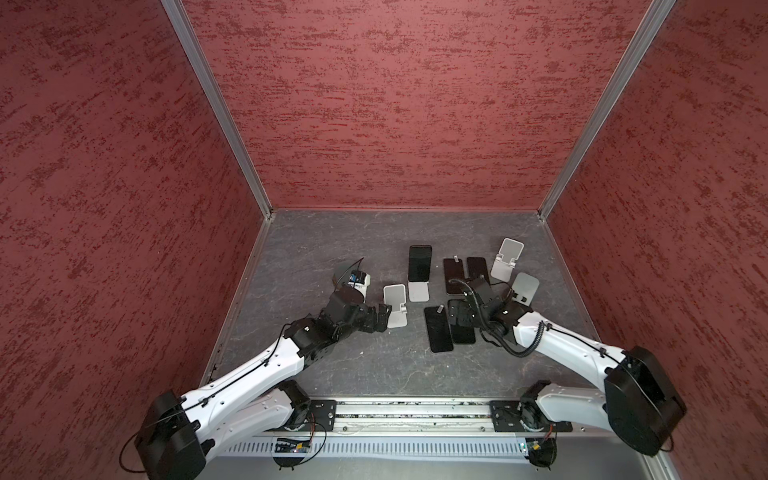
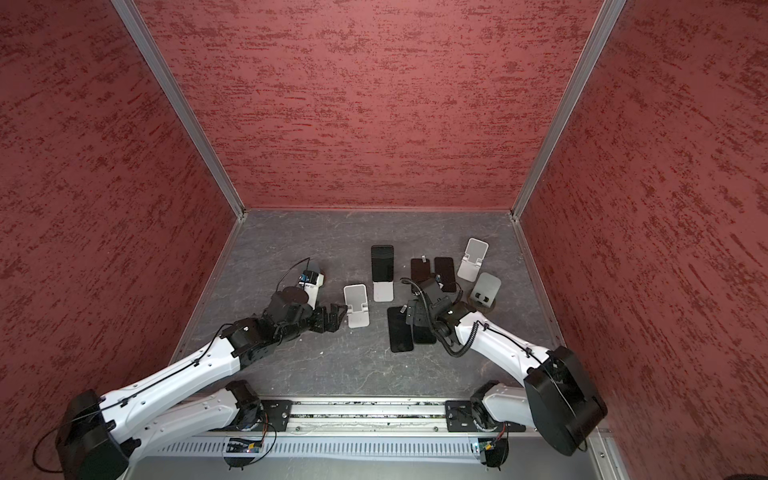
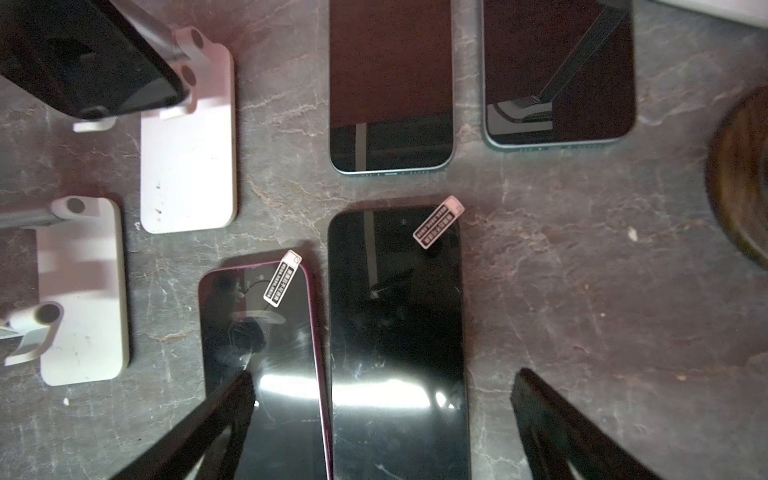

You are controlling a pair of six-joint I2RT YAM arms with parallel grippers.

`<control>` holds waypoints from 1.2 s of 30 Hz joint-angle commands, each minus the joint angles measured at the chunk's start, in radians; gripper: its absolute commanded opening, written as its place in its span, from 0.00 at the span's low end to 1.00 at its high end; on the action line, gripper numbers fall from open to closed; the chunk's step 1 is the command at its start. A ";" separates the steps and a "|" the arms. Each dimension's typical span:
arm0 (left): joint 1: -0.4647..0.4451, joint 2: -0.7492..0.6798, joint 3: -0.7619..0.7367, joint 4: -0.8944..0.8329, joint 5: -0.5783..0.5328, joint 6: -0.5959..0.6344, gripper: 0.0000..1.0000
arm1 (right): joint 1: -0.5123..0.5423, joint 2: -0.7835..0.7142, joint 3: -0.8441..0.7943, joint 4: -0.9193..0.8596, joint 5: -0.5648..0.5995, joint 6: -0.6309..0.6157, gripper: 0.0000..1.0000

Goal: Remove the phone from the phone stand
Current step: 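Move the left gripper to the nearby white phone stand and grip its plate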

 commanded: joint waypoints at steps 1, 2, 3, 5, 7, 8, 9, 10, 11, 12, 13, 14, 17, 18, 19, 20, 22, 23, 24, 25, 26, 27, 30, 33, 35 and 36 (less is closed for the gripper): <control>-0.023 0.017 0.041 -0.022 -0.054 0.022 1.00 | -0.006 -0.020 0.005 0.031 0.036 -0.006 0.99; -0.030 0.025 0.048 -0.028 -0.067 0.023 1.00 | -0.005 -0.023 0.005 0.038 0.039 -0.007 0.99; -0.040 0.036 0.058 -0.036 -0.084 0.023 1.00 | -0.005 -0.028 0.006 0.044 0.046 -0.008 0.99; -0.061 0.061 0.080 -0.051 -0.127 0.017 1.00 | -0.005 -0.029 0.013 0.049 0.076 -0.012 0.99; -0.082 0.093 0.110 -0.078 -0.178 0.009 0.99 | -0.006 -0.026 0.026 0.041 0.119 -0.016 0.99; -0.088 0.111 0.127 -0.093 -0.193 0.005 0.99 | -0.006 -0.024 0.034 0.034 0.136 -0.016 0.99; -0.092 0.132 0.149 -0.113 -0.208 0.000 1.00 | -0.006 -0.021 0.042 0.030 0.153 -0.017 0.99; -0.097 0.156 0.170 -0.133 -0.224 -0.007 0.99 | -0.006 -0.018 0.049 0.026 0.166 -0.019 0.99; -0.103 0.176 0.188 -0.149 -0.237 -0.011 0.99 | -0.006 -0.015 0.056 0.024 0.177 -0.022 0.99; -0.112 0.200 0.207 -0.162 -0.250 -0.012 1.00 | -0.006 -0.012 0.060 0.023 0.187 -0.024 0.99; -0.124 0.222 0.223 -0.170 -0.262 -0.011 0.99 | -0.006 -0.009 0.065 0.022 0.197 -0.027 0.99; -0.134 0.243 0.239 -0.178 -0.274 -0.013 1.00 | -0.006 -0.007 0.069 0.024 0.205 -0.028 0.99; -0.158 0.317 0.295 -0.207 -0.297 -0.027 1.00 | -0.007 -0.001 0.072 0.031 0.219 -0.035 0.99; -0.165 0.345 0.316 -0.217 -0.307 -0.035 1.00 | -0.007 0.001 0.073 0.033 0.225 -0.038 0.99; -0.171 0.372 0.339 -0.230 -0.320 -0.046 1.00 | -0.009 0.004 0.072 0.036 0.230 -0.039 0.99; -0.175 0.398 0.358 -0.244 -0.336 -0.061 1.00 | -0.008 0.005 0.071 0.039 0.235 -0.039 0.99; -0.176 0.452 0.406 -0.282 -0.362 -0.106 1.00 | -0.010 0.011 0.069 0.042 0.244 -0.039 0.99; -0.177 0.475 0.426 -0.297 -0.368 -0.124 1.00 | -0.012 0.013 0.068 0.043 0.247 -0.040 0.99; -0.176 0.501 0.446 -0.314 -0.376 -0.147 1.00 | -0.014 0.016 0.067 0.044 0.250 -0.042 0.99; -0.177 0.523 0.466 -0.328 -0.382 -0.170 1.00 | -0.015 0.017 0.065 0.048 0.250 -0.045 0.99; -0.179 0.543 0.479 -0.338 -0.388 -0.193 1.00 | -0.017 0.018 0.064 0.051 0.252 -0.049 0.99; -0.179 0.561 0.493 -0.347 -0.394 -0.220 1.00 | -0.018 0.018 0.063 0.055 0.252 -0.053 0.99; -0.182 0.597 0.510 -0.338 -0.384 -0.272 1.00 | -0.025 0.016 0.056 0.065 0.252 -0.064 0.99; -0.184 0.623 0.514 -0.314 -0.376 -0.313 1.00 | -0.033 0.011 0.047 0.078 0.250 -0.074 0.99; -0.184 0.639 0.519 -0.300 -0.380 -0.333 1.00 | -0.037 0.009 0.037 0.090 0.246 -0.080 0.99; -0.184 0.648 0.521 -0.293 -0.381 -0.335 1.00 | -0.040 0.007 0.033 0.096 0.243 -0.081 0.99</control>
